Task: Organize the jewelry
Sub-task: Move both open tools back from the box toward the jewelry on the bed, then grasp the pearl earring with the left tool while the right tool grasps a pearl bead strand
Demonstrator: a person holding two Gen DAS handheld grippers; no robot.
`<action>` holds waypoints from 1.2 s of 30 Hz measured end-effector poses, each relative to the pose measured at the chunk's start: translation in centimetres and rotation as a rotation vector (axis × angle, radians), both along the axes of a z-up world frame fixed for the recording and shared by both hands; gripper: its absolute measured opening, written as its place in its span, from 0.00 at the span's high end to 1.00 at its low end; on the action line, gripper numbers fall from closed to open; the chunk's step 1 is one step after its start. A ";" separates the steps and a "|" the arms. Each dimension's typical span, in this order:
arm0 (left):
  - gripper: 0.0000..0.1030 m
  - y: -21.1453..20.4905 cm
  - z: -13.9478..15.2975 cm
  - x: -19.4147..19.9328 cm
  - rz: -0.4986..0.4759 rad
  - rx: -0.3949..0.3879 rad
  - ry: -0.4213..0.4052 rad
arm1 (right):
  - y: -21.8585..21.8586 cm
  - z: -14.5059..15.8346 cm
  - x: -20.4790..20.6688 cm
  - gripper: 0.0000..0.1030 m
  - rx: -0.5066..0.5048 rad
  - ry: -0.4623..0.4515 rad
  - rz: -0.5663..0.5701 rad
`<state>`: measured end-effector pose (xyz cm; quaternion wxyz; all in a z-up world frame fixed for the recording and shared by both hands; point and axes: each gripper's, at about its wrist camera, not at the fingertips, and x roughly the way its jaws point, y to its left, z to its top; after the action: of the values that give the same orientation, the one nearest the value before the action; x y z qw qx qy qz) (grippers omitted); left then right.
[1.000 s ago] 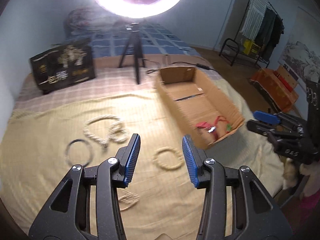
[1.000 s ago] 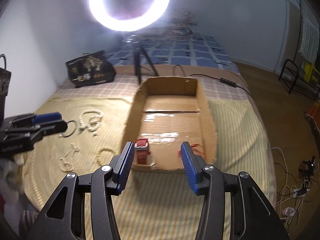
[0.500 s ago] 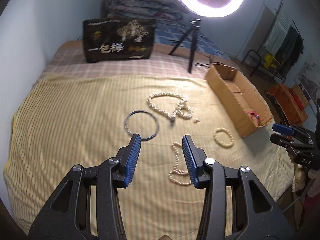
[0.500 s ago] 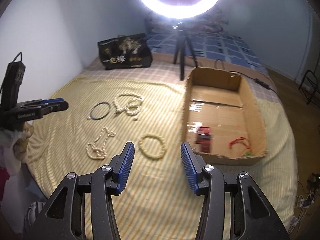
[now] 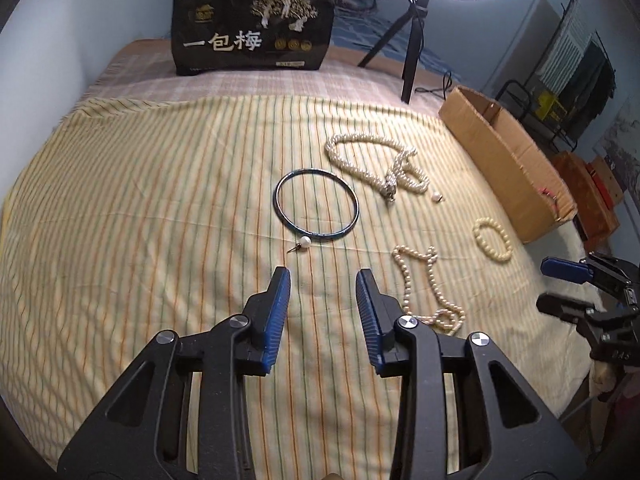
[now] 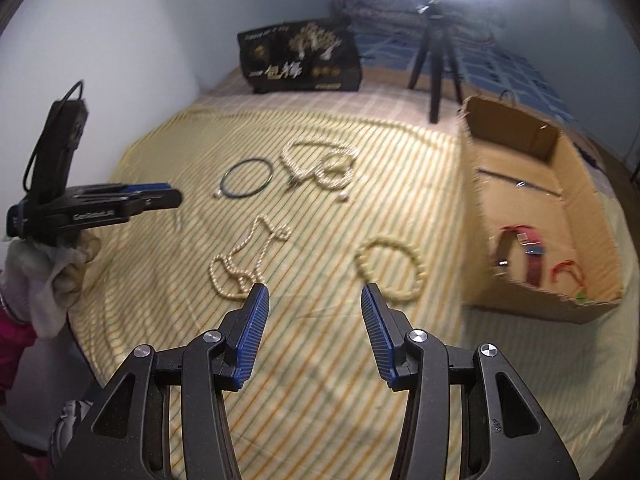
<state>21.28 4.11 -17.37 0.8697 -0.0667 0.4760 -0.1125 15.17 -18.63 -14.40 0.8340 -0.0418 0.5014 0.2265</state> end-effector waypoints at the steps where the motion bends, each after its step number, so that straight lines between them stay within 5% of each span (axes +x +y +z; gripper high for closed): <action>1: 0.68 -0.3 -0.3 0.2 -0.006 0.013 -0.001 | 0.4 -0.4 0.0 0.55 -0.003 0.009 0.010; 28: 0.86 -1.1 -4.0 3.8 -0.041 0.114 -0.007 | 7.4 -5.6 1.8 0.51 -0.013 0.086 0.143; 36: 0.93 -1.0 -4.0 3.6 -0.035 0.124 -0.025 | 9.1 -5.9 1.3 0.47 -0.109 0.039 0.166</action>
<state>24.88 3.07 -21.39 0.8758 -0.0030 0.4724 -0.0990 16.48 -9.56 -20.31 0.7989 -0.1239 0.5241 0.2679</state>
